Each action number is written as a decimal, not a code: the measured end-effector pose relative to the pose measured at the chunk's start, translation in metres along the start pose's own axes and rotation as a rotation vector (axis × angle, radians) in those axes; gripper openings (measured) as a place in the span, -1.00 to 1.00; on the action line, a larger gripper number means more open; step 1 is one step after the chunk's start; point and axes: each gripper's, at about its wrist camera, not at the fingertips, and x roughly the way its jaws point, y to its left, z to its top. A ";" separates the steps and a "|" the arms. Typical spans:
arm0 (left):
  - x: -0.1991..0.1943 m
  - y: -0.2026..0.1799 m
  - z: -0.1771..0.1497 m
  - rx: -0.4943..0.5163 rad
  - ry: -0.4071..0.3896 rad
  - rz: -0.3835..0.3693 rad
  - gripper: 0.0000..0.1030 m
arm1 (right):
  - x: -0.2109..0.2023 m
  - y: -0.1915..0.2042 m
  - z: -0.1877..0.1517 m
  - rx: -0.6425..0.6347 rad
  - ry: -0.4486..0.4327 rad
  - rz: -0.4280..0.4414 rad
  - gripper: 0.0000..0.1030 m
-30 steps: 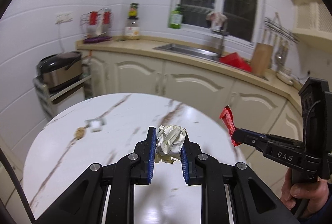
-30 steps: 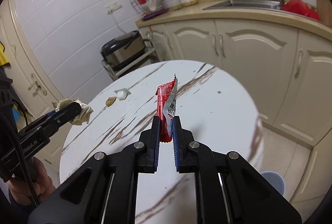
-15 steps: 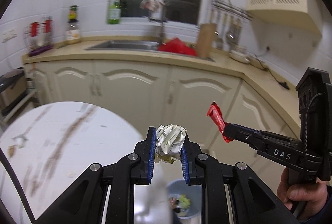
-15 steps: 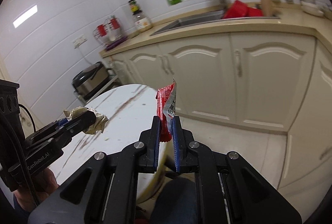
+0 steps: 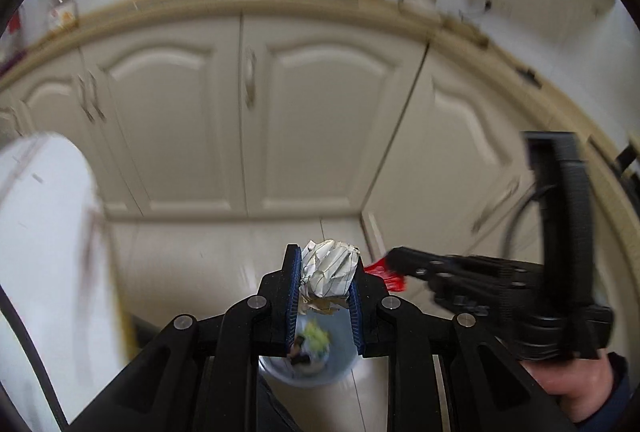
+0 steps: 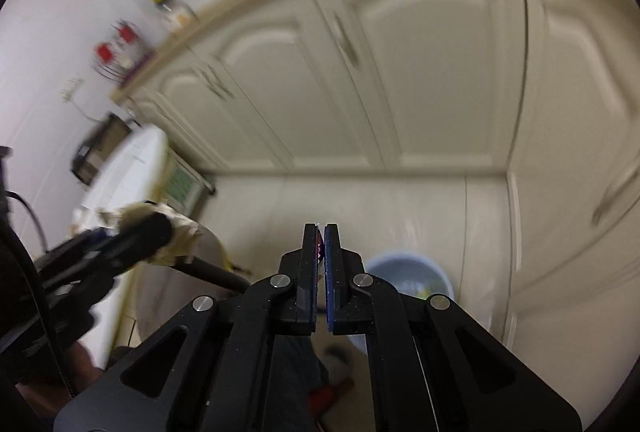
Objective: Collect trash
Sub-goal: 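Lift the crumpled paper and red wrapper and carry both over the blue bin, then open both tools to drop the paper and wrapper into the bin, then return both open tools from the bin to the table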
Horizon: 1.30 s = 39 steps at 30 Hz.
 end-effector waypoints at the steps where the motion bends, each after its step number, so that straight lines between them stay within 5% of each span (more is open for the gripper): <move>1: 0.010 0.000 0.002 -0.002 0.019 -0.002 -0.65 | 0.013 -0.009 -0.003 0.012 0.029 -0.008 -0.93; 8: 0.075 0.011 0.019 -0.008 0.138 -0.006 -0.58 | 0.069 -0.060 -0.025 0.114 0.137 -0.017 -0.82; 10: 0.089 0.010 0.024 -0.007 0.158 0.003 -0.32 | 0.074 -0.067 -0.027 0.131 0.144 -0.033 -0.28; 11: 0.095 0.012 0.027 -0.012 0.165 0.005 -0.15 | 0.075 -0.072 -0.029 0.148 0.141 -0.035 0.23; 13: 0.105 0.010 0.035 -0.026 0.162 0.023 0.50 | 0.072 -0.080 -0.032 0.171 0.120 -0.056 0.33; 16: 0.110 0.011 0.042 -0.036 0.154 0.032 0.57 | 0.068 -0.090 -0.034 0.198 0.116 -0.067 0.38; 21: 0.108 0.010 0.046 -0.015 0.151 0.061 0.70 | 0.058 -0.097 -0.030 0.236 0.078 -0.088 1.00; 25: 0.088 -0.001 0.034 -0.001 0.116 0.072 0.72 | 0.046 -0.094 -0.024 0.238 0.058 -0.122 1.00; 39: -0.071 -0.001 -0.002 -0.024 -0.110 0.107 0.93 | -0.019 -0.026 0.007 0.152 -0.081 -0.109 1.00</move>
